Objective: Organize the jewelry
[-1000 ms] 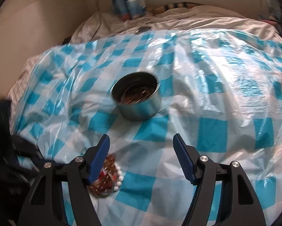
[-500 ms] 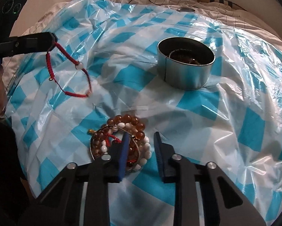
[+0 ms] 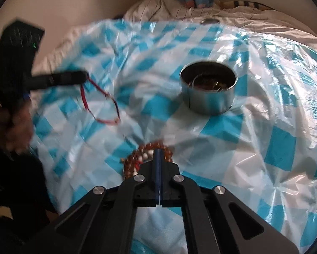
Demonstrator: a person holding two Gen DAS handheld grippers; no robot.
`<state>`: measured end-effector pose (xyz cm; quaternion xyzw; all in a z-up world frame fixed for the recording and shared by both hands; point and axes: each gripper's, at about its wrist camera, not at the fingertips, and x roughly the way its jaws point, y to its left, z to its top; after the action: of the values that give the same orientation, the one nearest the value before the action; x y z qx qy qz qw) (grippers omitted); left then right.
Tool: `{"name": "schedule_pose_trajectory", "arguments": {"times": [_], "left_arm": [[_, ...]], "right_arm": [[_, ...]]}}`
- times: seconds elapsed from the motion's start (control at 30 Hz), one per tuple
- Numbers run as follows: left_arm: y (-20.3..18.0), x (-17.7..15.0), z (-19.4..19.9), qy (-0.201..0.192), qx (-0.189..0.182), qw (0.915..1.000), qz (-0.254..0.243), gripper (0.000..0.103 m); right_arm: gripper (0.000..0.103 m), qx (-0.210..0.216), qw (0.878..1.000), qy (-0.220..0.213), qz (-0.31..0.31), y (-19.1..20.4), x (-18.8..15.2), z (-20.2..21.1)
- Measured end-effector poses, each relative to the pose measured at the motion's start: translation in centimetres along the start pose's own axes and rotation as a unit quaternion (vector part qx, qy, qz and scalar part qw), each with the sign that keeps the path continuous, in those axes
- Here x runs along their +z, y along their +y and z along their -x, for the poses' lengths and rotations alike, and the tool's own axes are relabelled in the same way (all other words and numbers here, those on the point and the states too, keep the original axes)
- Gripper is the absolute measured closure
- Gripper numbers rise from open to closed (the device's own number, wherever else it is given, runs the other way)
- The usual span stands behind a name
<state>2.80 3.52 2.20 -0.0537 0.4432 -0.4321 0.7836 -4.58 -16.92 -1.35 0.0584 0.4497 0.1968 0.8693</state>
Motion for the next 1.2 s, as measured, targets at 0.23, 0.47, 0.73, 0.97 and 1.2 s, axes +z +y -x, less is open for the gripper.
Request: {"name": "schedule_pose_trajectory", "arguments": {"times": [0.23,0.47,0.73,0.97,1.2], "left_arm": [[-0.2,0.3,-0.6,0.004,0.0,1.0,0.0,0.1],[-0.3,0.2,-0.9,0.006,0.0,1.0,-0.002,0.1],[-0.4,0.2,-0.9,0.006,0.0,1.0,-0.004,0.1],[-0.5,0.2,-0.9,0.005,-0.001,1.0,-0.004,0.1],[-0.4,0.5,-0.5,-0.002,-0.003,1.0,-0.001,0.1]], "right_arm": [[0.102,0.003,0.999,0.04,-0.004,-0.2,-0.7,-1.9],[0.07,-0.012,0.998,0.066,0.008,0.2,-1.4,-4.2],[0.073,-0.032,0.996,0.067,0.045,1.1,-1.6,-5.1],[0.091,-0.012,0.997,0.053,0.052,1.6,-1.3,-3.6],[0.095,0.056,0.998,0.003,0.007,0.4,0.0,0.3]]}}
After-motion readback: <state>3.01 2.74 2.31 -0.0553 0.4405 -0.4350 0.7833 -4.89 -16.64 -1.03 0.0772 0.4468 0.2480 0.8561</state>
